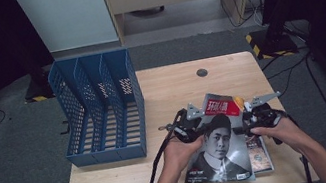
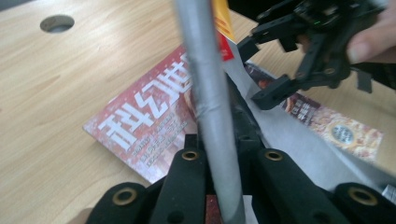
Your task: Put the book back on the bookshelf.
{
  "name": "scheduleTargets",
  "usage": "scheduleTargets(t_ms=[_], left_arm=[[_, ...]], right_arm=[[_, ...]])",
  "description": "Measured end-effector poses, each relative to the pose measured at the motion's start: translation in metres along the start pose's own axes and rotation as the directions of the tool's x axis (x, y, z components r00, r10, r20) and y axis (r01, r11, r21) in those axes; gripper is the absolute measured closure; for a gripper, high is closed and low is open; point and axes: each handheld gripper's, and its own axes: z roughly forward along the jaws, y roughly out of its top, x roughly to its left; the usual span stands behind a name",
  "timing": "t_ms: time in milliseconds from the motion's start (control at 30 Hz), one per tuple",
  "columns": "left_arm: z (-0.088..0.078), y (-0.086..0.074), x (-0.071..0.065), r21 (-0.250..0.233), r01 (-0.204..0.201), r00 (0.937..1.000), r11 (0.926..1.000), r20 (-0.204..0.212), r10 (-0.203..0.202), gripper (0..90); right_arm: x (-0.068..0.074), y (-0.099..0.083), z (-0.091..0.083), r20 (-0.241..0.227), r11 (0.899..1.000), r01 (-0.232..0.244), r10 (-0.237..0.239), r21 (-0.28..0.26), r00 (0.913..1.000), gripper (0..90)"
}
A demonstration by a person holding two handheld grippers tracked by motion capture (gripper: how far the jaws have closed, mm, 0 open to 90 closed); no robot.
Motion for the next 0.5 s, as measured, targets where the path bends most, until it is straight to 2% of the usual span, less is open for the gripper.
scheduleTargets(t_ms=[100,133,233,333,500], left_arm=[[-0.001,0.003,-0.001,0.003,-0.014,0.9999,0.9999,-0.001,0.014,86.8],[-0.001,0.003,0.000,0.003,-0.012,0.9999,0.9999,0.000,0.012,86.8],[-0.002,0.003,0.000,0.000,-0.013,0.9999,0.9999,0.003,0.013,86.8],[-0.004,0.004,0.003,-0.007,-0.004,1.0000,1.0000,0.001,0.004,86.8],[-0.011,0.008,0.009,-0.024,0.003,0.9999,0.9997,-0.010,-0.003,86.8]], right_arm=[[-0.004,0.001,0.003,-0.029,1.000,-0.015,0.014,-0.020,0.9995,16.5],[-0.005,0.001,0.004,-0.042,0.999,-0.015,0.014,-0.030,0.9990,20.6],[-0.003,0.001,0.004,-0.055,1.000,-0.008,0.007,-0.027,0.9984,24.1],[-0.005,0.001,-0.002,-0.053,0.999,-0.017,0.015,-0.036,0.9985,36.9],[-0.002,0.010,-0.020,-0.006,0.999,0.013,-0.013,-0.053,0.9999,59.4]])
